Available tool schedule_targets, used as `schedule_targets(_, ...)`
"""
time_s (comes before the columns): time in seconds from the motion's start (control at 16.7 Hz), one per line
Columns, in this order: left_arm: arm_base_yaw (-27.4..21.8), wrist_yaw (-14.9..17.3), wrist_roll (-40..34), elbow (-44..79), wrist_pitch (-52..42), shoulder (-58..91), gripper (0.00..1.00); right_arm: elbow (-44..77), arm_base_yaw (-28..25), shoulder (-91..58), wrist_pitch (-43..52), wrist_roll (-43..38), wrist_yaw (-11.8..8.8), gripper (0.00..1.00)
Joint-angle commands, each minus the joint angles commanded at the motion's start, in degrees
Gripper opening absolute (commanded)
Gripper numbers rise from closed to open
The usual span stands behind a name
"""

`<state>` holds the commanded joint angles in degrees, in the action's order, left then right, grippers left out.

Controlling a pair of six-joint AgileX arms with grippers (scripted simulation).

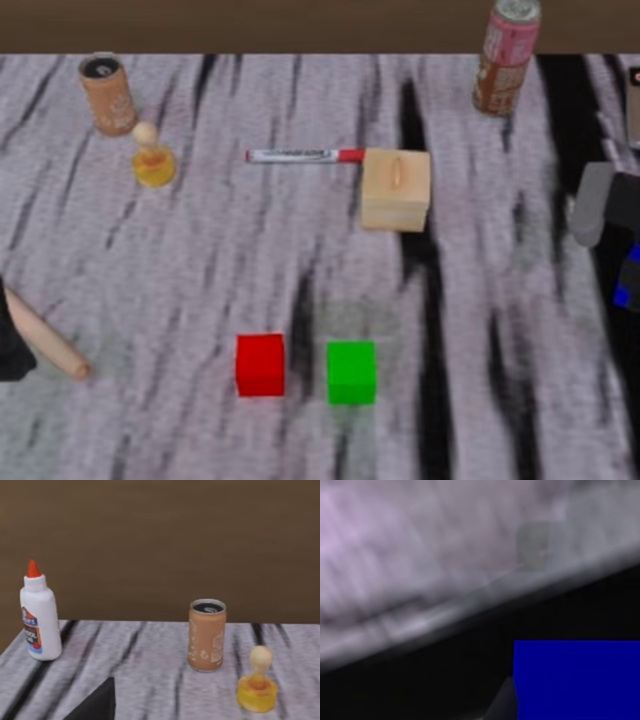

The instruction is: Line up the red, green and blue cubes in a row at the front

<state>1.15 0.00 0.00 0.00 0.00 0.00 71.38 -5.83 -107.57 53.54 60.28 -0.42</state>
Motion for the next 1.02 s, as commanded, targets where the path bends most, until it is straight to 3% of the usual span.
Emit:
schedule_targets(0.24,0.0,0.0,0.0,0.0,0.0,0.0,1.00,0.7,-1.9,-0.6,0.4,-0.6,0.0,0.00)
schedule_targets(0.42,0.0,0.0,0.0,0.0,0.0,0.0,1.00,2.7,-9.4,-1.4,1.9,-2.3,0.0,0.00)
schedule_targets(0.72,0.0,0.0,0.0,0.0,0.0,0.0,1.00,6.4,-26.9,-2.3,4.7,-6.6,0.0,0.00)
schedule_targets(0.84,0.0,0.0,0.0,0.0,0.0,0.0,1.00,7.3,-30.9,-2.3,5.3,-8.0,0.0,0.00)
schedule_targets(1.02,0.0,0.0,0.0,0.0,0.0,0.0,1.00,7.7,-32.6,-2.1,5.5,-8.7,0.0,0.00)
